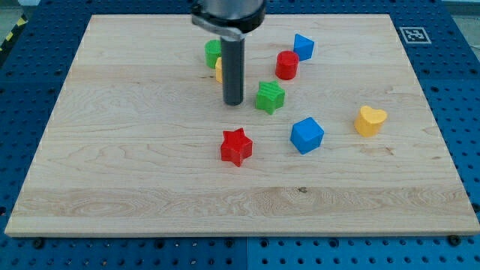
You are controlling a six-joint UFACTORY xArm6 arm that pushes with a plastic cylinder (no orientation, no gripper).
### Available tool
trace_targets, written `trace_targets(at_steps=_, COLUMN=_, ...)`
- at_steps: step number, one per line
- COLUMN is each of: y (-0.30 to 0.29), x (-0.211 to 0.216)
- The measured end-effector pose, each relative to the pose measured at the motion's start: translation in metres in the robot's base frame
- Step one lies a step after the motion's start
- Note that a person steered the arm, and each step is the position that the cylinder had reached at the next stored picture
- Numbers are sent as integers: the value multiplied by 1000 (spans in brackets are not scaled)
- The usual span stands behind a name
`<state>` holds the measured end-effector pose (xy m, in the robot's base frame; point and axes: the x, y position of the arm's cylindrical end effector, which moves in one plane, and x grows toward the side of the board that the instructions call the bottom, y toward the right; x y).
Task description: Place the red star vertically below the blue cube
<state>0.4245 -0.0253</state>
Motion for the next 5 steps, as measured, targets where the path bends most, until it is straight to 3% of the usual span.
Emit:
trace_targets(at_steps=3, y=-40, x=66)
trace_targets(at_steps=5, y=-10, x=85)
